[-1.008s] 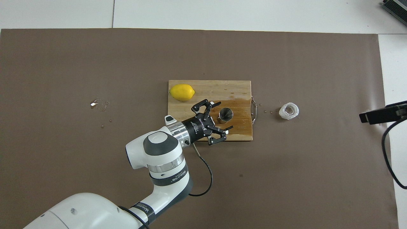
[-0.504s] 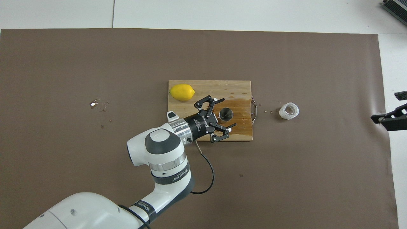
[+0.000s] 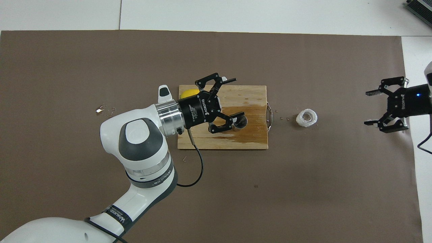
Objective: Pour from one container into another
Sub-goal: 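Raise the left gripper while the right gripper reaches the white cup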
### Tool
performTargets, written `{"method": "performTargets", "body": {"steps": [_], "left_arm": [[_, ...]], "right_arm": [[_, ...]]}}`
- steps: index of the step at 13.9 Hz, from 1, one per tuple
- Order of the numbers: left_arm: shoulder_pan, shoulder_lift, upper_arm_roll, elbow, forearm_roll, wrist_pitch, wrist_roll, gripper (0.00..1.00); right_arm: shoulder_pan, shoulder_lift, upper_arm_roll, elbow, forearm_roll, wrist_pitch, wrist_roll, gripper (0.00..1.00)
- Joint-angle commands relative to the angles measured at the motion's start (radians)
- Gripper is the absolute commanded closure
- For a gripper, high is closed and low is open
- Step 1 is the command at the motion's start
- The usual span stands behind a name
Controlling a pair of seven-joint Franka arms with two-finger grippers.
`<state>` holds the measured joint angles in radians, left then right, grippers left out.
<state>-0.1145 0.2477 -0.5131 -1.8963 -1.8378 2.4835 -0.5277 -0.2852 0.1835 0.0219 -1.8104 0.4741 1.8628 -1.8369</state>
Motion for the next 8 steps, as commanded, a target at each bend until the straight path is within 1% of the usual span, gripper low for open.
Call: {"method": "performTargets", "body": {"steps": [1,2,3,4,5,6,8], "left_arm": [[0.038,-0.03,-0.001,-0.023,0.136,-0.035,-0.012,0.0],[0.041,-0.039,0.002,-0.026,0.162,-0.037,-0.012,0.0],[0.041,-0.041,0.004,-0.026,0.217,-0.037,-0.012,0.0],[0.045,-0.042,0.005,-0.027,0.26,-0.038,-0.012,0.0],[0.058,-0.042,0.005,-0.024,0.294,-0.055,-0.012,0.0],[0.062,-0.045,0.005,-0.02,0.336,-0.086,-0.012,0.0],[0.079,-0.059,0.007,-0.02,0.466,-0.124,-0.012,0.0]], "right_arm": [[-0.002,0.082,0.026,0.011,0.067,0.051,-0.137,0.0],[0.014,0.103,0.036,0.008,0.067,0.09,-0.168,0.0],[0.026,0.134,0.041,0.011,0.076,0.096,-0.206,0.0],[0.023,0.201,0.043,0.013,0.125,0.087,-0.231,0.0],[0.021,0.249,0.043,0.011,0.212,0.084,-0.261,0.0],[0.034,0.26,0.043,0.011,0.253,0.094,-0.287,0.0],[0.067,0.263,0.044,0.008,0.267,0.102,-0.289,0.0]]}}
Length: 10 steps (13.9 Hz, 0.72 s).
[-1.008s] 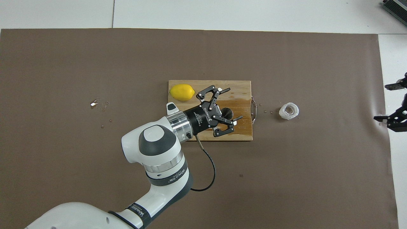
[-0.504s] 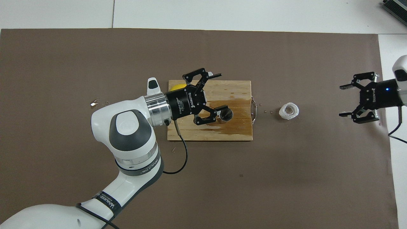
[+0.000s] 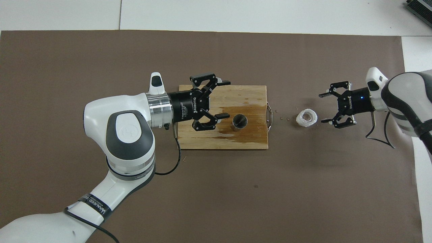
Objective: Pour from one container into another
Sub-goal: 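Raise the left gripper while the right gripper reaches the white cup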
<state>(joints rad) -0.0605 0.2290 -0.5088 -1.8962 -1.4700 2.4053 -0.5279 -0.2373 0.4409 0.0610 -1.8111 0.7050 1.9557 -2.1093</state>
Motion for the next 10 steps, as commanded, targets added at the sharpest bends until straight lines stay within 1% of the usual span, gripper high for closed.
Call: {"method": "performTargets", "body": {"steps": [1,2,4,6,7,9,10], "left_arm": [[0.028,-0.046,0.003,-0.021,0.172,-0.054,-0.012,0.0],[0.04,-0.053,0.003,-0.02,0.262,-0.078,-0.012,0.0],[0.053,-0.066,0.001,-0.02,0.469,-0.103,-0.011,0.0],[0.053,-0.092,0.001,-0.026,0.575,-0.121,-0.011,0.0],[0.054,-0.102,0.003,-0.024,0.647,-0.152,-0.011,0.0],[0.054,-0.138,0.003,-0.021,0.922,-0.196,-0.011,0.0],[0.054,-0.158,0.003,-0.021,1.035,-0.221,-0.009,0.0]], "right_arm": [[0.022,0.015,0.005,0.003,0.037,0.006,-0.017,0.0],[0.026,0.03,0.005,-0.007,0.037,0.008,-0.02,0.0],[0.027,0.026,0.005,-0.034,0.04,0.008,-0.028,0.0],[0.032,0.021,0.005,-0.053,0.042,0.011,-0.031,0.0],[0.032,0.015,0.005,-0.068,0.042,0.011,-0.031,0.0],[0.032,0.009,0.005,-0.082,0.044,0.008,-0.032,0.0],[0.032,0.007,0.005,-0.089,0.044,0.006,-0.038,0.0]]}}
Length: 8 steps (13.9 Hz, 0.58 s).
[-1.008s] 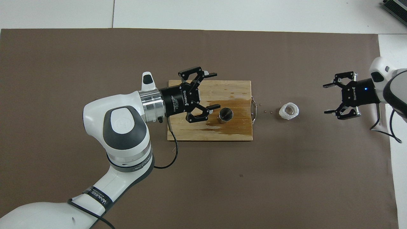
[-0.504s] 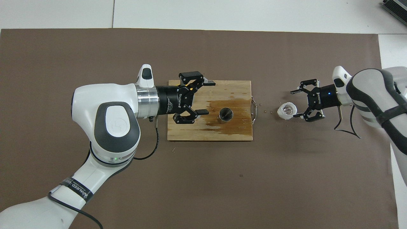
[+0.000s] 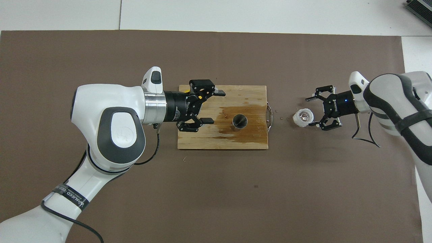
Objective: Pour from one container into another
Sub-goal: 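Raise the left gripper while the right gripper reaches the white cup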
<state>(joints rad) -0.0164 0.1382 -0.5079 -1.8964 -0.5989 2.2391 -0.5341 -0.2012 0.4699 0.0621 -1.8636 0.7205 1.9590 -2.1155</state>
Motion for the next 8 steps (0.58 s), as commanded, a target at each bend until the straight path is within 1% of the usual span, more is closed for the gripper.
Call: {"method": "performTargets", "body": {"steps": [1,2,3,6,7,8], "left_arm": [[0.01,-0.081,0.002,-0.02,0.23,-0.082,-0.003,0.0],[0.016,-0.095,0.003,-0.02,0.261,-0.102,-0.001,0.0],[0.047,-0.106,0.002,-0.02,0.295,-0.119,0.005,0.0],[0.068,-0.132,0.002,-0.02,0.512,-0.151,0.009,0.0],[0.097,-0.143,0.0,-0.017,0.543,-0.167,0.022,0.0],[0.127,-0.149,0.002,-0.013,0.547,-0.185,0.073,0.0]], "right_arm": [[-0.004,-0.025,0.004,-0.042,0.028,0.001,-0.038,0.0],[-0.006,-0.03,0.004,-0.054,0.028,0.001,-0.043,0.0],[-0.006,-0.033,0.005,-0.063,0.028,0.0,-0.055,0.0],[-0.006,-0.034,0.007,-0.068,0.03,0.0,-0.066,0.0],[-0.006,-0.034,0.007,-0.068,0.03,0.0,-0.067,0.0],[-0.006,-0.034,0.008,-0.068,0.03,0.0,-0.067,0.0]]}}
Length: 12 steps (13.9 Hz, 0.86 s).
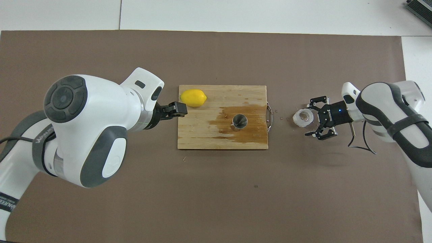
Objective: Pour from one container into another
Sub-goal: 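Lift the white cup with the right gripper while the left gripper withdraws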
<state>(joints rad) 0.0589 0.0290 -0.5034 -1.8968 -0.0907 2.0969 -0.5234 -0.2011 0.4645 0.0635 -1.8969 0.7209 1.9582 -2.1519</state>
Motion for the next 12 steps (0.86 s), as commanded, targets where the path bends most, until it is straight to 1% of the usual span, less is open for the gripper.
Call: {"method": "performTargets", "body": {"steps": [1,2,3,4,5,6,7,8,9,11,12], "left_arm": [[0.086,-0.047,-0.003,-0.005,0.04,-0.057,0.168,0.0],[0.116,-0.049,-0.001,0.004,0.04,-0.063,0.28,0.0],[0.133,-0.049,0.014,0.015,0.04,-0.066,0.337,0.0],[0.124,-0.049,0.054,0.028,0.04,-0.083,0.362,0.0],[0.119,-0.05,0.081,0.044,0.04,-0.11,0.379,0.0],[0.119,-0.054,0.085,0.07,0.04,-0.147,0.39,0.0],[0.119,-0.057,0.088,0.097,0.04,-0.191,0.39,0.0],[0.119,-0.057,0.101,0.12,0.04,-0.239,0.39,0.0],[0.092,-0.058,0.149,0.146,0.04,-0.286,0.391,0.0],[-0.028,-0.058,0.322,0.18,0.04,-0.331,0.396,0.0],[-0.065,-0.058,0.376,0.194,0.042,-0.34,0.426,0.0]], "right_arm": [[-0.006,-0.029,0.009,-0.034,0.029,0.002,-0.031,0.0],[-0.004,-0.029,0.009,-0.034,0.031,0.002,-0.031,0.02],[-0.004,-0.029,0.009,-0.034,0.041,0.004,-0.031,0.15],[-0.004,-0.029,0.009,-0.034,0.041,0.004,-0.031,0.31],[-0.004,-0.029,0.009,-0.031,0.041,0.004,-0.031,0.41],[-0.004,-0.029,0.009,-0.028,0.043,0.002,-0.028,0.46],[-0.004,-0.027,0.009,-0.021,0.045,0.002,-0.025,0.51],[-0.004,-0.027,0.01,-0.019,0.052,0.002,-0.022,0.53],[-0.001,-0.027,0.015,-0.017,0.063,0.002,-0.016,0.53],[0.003,-0.038,0.022,-0.007,0.063,0.002,0.033,0.53],[0.011,-0.044,0.022,-0.002,0.063,0.001,0.053,0.53]]}}
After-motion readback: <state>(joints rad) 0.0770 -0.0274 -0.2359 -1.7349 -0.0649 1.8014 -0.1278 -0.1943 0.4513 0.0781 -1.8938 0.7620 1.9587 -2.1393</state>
